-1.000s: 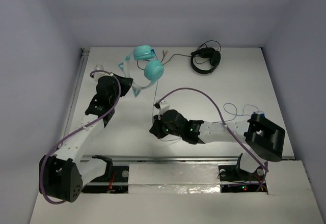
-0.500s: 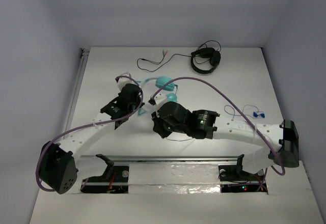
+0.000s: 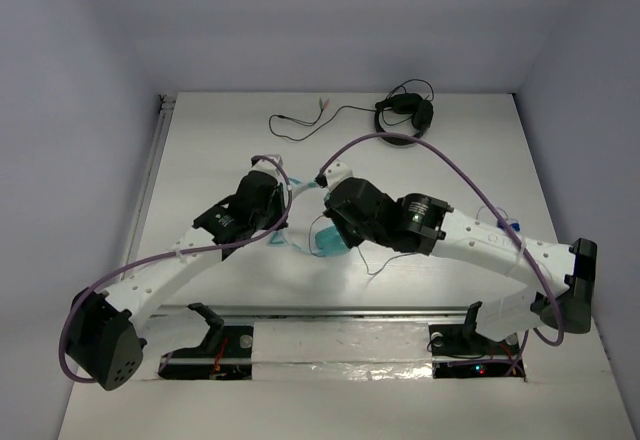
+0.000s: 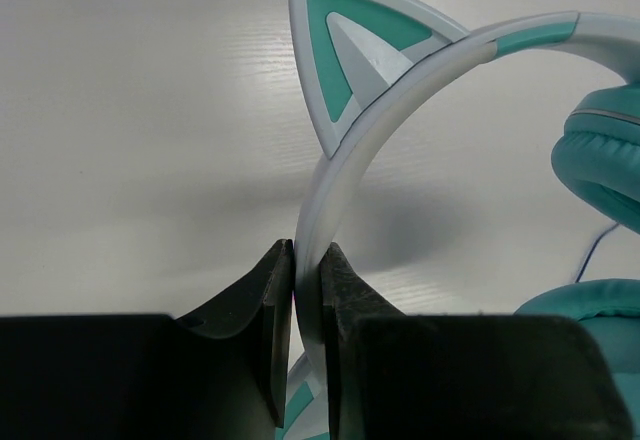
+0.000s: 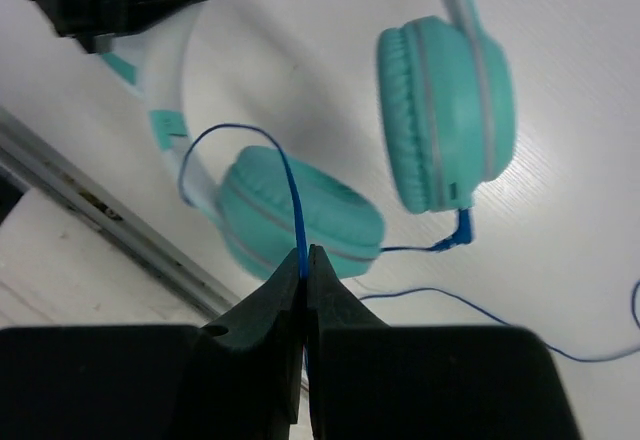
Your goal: Wrap the headphones
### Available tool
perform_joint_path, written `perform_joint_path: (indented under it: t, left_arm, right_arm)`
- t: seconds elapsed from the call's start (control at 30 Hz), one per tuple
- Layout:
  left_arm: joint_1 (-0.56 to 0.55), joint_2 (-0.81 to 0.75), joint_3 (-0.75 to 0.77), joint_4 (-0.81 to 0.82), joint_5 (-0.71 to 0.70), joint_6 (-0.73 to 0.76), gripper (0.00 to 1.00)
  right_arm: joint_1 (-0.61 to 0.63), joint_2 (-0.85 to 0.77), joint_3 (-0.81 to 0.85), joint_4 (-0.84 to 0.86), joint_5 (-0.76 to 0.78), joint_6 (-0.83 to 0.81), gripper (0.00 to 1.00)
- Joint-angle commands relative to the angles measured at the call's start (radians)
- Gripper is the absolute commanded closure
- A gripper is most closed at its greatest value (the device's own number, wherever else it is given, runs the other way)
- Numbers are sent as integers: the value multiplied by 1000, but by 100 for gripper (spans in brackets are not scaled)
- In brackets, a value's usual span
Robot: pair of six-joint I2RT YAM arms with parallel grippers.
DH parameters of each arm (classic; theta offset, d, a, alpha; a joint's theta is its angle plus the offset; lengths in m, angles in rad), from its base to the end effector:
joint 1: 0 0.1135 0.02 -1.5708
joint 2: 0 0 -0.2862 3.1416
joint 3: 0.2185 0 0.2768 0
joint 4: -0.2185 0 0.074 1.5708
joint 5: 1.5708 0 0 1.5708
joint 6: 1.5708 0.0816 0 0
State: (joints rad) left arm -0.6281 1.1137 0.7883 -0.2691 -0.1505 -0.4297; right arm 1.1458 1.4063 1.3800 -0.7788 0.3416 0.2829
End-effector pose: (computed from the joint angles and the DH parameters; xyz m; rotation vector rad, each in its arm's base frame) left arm 0.2475 -0.1646 0.2542 0.1297 2.1881 -0.4443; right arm 0.1690 0.3071 0.3399 -0.8283 2.1867 0.3115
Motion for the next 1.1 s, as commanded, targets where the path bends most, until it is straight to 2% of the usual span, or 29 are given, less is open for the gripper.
perform_joint_path:
  t: [0.0, 0.1, 0.4, 0.47, 0.53, 0.57, 0.6, 0.63, 0.7, 0.77, 1.0, 1.03, 1.07]
  left_arm:
    - [-8, -58, 54, 17, 136, 71, 100]
    - [-9, -60, 31, 28, 238, 120, 100]
    - [-18, -91, 17, 37, 353, 180, 100]
    - [-18, -97, 19, 44, 370, 189, 100]
    - [-18, -104, 20, 56, 393, 189, 100]
    - [-18, -109, 25, 59, 394, 184, 100]
    - [-18, -112, 26, 67, 399, 180, 100]
    - [-18, -121, 29, 73, 413, 178, 100]
    - [-18, -135, 34, 96, 446, 166, 100]
    - [-18, -146, 49, 102, 459, 160, 100]
    - [-18, -190, 98, 88, 404, 132, 100]
    - [-18, -196, 110, 85, 401, 129, 100]
    - [-18, -196, 120, 79, 396, 129, 100]
  right_arm:
    - [-33, -43, 50, -51, 79, -47, 100]
    - [-46, -36, 57, -39, 109, -73, 100]
    - [-57, -55, 64, 12, 272, -125, 100]
    - [-66, -64, 51, 27, 313, -125, 95]
    - [-78, -73, 31, 45, 327, -116, 83]
    - [-78, -85, 24, 52, 324, -110, 80]
    - [-104, -92, 14, 61, 318, -102, 77]
    - [-115, -99, -13, 91, 297, -93, 68]
    - [-155, -133, -53, 142, 243, -82, 62]
    - [-179, -154, -116, 232, 137, -64, 60]
    - [-216, -272, -296, 464, 40, 12, 59]
    - [-228, -323, -332, 552, -5, 25, 59]
    - [-245, -349, -372, 599, -22, 41, 55]
